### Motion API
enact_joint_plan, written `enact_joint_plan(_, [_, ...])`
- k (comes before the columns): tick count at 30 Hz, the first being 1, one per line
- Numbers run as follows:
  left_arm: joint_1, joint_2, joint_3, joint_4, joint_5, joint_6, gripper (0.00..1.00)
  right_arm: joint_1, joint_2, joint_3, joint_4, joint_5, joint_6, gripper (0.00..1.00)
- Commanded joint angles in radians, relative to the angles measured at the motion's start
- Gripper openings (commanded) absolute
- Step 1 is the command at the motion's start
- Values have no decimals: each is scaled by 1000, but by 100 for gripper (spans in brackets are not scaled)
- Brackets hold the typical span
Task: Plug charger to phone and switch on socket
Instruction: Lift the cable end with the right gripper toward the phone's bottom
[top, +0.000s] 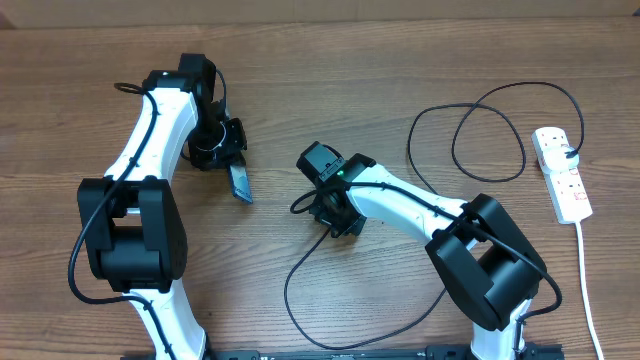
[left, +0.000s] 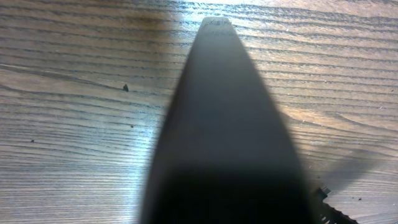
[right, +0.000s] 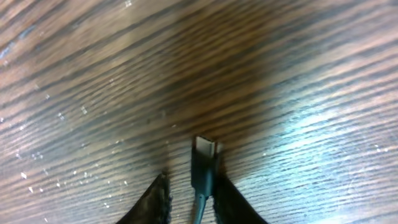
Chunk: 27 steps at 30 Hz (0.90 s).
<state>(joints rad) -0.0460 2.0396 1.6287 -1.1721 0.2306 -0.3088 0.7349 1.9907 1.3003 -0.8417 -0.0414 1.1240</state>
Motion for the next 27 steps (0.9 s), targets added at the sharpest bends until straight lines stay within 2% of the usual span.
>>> enact_joint_plan(1, [-8,-37,10,-3,29,-9,4,-13,16,-27,2,20,2,13])
enact_joint_plan(3, [-8,-37,10,-2,41,-9,4,-13,16,-27,1,17,2,8])
enact_joint_plan(9, [-8,-37,10,-3,40,-9,4,-13,16,-27,-9,13,-3,4])
enact_joint_plan(16, [-8,-37,10,-6,29,-9,4,-13,15,-21,2,14,-8,4])
enact_joint_plan(19, [-6,-37,10,-5,29,-9,4,-24,14,10,-4,10,-119,4])
enact_joint_plan(22, [-6,-37,10,5,72,12,4,-48,5,43,7,-97,-313,4])
enact_joint_plan(27, [5,-43,10,59,356,198,4,-92,-61,48,87,-351,-581,4])
